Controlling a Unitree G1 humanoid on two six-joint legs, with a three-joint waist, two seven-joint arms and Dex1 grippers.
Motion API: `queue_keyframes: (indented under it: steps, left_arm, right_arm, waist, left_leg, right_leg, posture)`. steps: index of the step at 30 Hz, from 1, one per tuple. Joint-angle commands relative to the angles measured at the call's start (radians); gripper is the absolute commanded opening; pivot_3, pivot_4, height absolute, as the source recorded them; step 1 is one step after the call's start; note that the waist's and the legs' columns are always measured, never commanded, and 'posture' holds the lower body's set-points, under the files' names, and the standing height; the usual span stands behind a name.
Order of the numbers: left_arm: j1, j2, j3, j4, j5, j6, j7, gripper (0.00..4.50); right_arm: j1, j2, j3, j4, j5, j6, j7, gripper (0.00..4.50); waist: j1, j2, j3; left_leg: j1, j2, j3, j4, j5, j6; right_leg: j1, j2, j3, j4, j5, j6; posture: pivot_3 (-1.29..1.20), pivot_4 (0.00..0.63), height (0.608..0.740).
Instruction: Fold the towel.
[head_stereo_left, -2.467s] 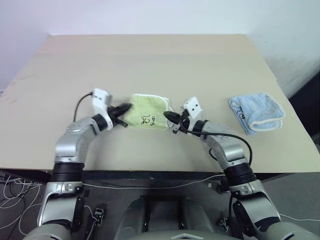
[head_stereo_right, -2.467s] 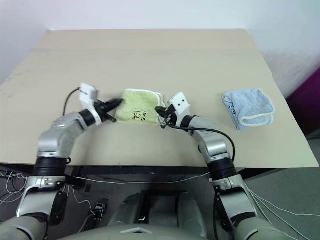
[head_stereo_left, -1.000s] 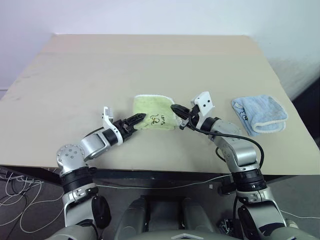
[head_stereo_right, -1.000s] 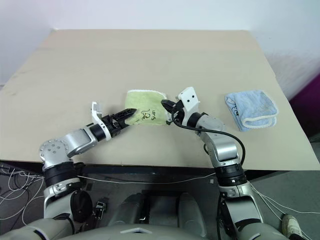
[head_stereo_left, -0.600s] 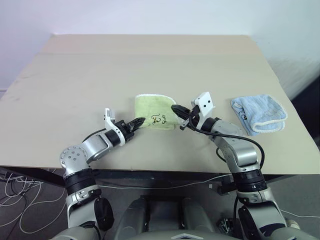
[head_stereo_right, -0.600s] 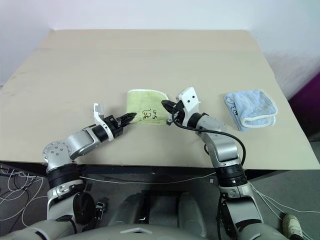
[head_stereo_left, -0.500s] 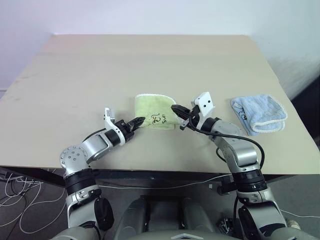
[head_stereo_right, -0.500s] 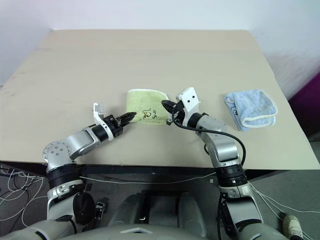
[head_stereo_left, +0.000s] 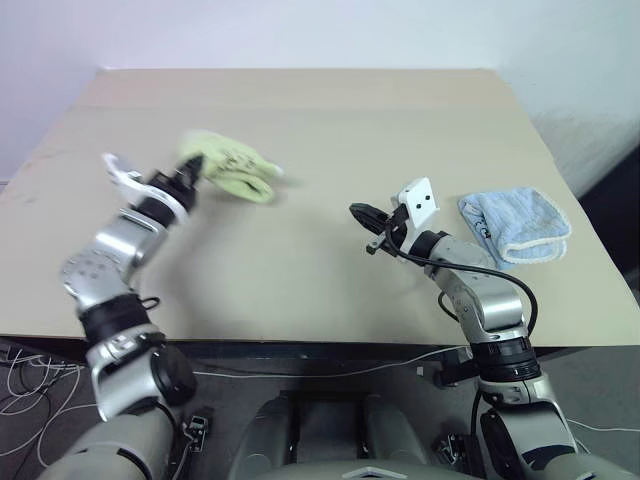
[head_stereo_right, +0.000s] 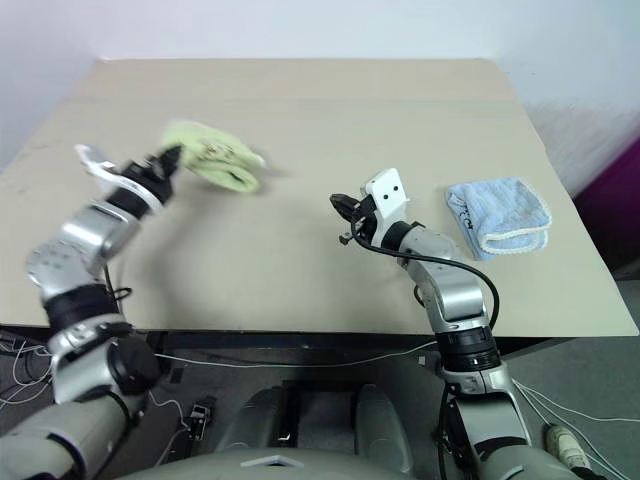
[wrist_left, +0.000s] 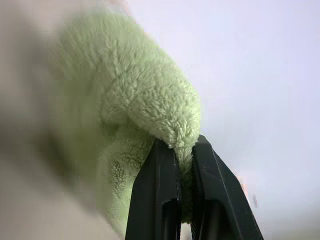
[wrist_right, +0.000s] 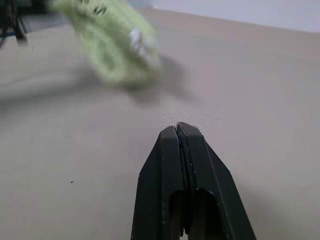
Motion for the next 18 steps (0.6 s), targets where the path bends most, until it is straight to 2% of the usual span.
queue_keyframes:
  steps: [1, 5, 9, 12, 16, 18]
  left_arm:
    - [-0.057, 0.127, 0.042, 0.167, 0.087, -0.190, -0.120, 0.02]
    - [-0.049, 0.245, 0.098, 0.358, 0.125, -0.321, -0.204, 0.02]
    - [0.027, 0.274, 0.148, 0.429, 0.130, -0.356, -0.213, 0.02]
    - [0.112, 0.243, 0.173, 0.371, 0.117, -0.344, -0.190, 0.02]
    - [0.251, 0.131, 0.215, 0.159, 0.048, -0.295, -0.123, 0.02]
    - [0.306, 0.080, 0.241, 0.060, 0.006, -0.281, -0.085, 0.59]
  right_arm:
    - [-0.024, 0.003, -0.007, -0.039, 0.014, -0.015, 0.000, 0.00]
    - [-0.013, 0.004, -0.005, -0.048, 0.014, -0.017, -0.001, 0.00]
    - [0.007, -0.002, -0.010, -0.055, 0.014, -0.017, -0.003, 0.00]
    - [0.016, -0.004, -0.011, -0.060, 0.015, -0.015, -0.003, 0.00]
    - [0.011, -0.006, -0.004, -0.045, 0.011, -0.019, 0.005, 0.00]
    - [0.005, -0.006, -0.001, -0.038, 0.011, -0.021, 0.010, 0.00]
  waist:
    - [0.000, 0.000, 0.000]
    - [-0.004, 0.000, 0.000]
    - [0.002, 0.000, 0.000]
    - [0.004, -0.001, 0.000]
    - [0.002, -0.001, 0.000]
    - [0.001, -0.002, 0.000]
  left_leg:
    - [0.000, 0.000, 0.000, 0.000, 0.000, 0.000]
    - [0.000, 0.000, 0.000, -0.001, 0.000, 0.000]
    - [0.000, 0.000, 0.000, -0.001, 0.000, 0.000]
    - [0.000, 0.000, -0.001, -0.001, 0.000, 0.000]
    - [0.000, 0.000, -0.001, -0.001, 0.000, 0.000]
    - [0.000, 0.000, -0.001, -0.001, 0.000, 0.000]
  right_leg:
    - [0.000, 0.000, 0.000, 0.000, 0.000, 0.000]
    - [-0.001, 0.000, 0.000, 0.000, 0.000, 0.000]
    - [-0.001, -0.001, 0.000, 0.000, 0.000, 0.000]
    - [0.000, -0.002, 0.000, 0.000, 0.000, 0.000]
    - [0.000, -0.003, 0.000, 0.000, 0.000, 0.000]
    - [0.000, -0.003, 0.000, 0.000, 0.000, 0.000]
  posture:
    - [0.00, 0.150, 0.740]
    - [0.00, 0.150, 0.740]
    - [0.00, 0.150, 0.740]
    - [0.00, 0.150, 0.740]
    - [0.00, 0.150, 0.740]
    - [0.00, 0.150, 0.740]
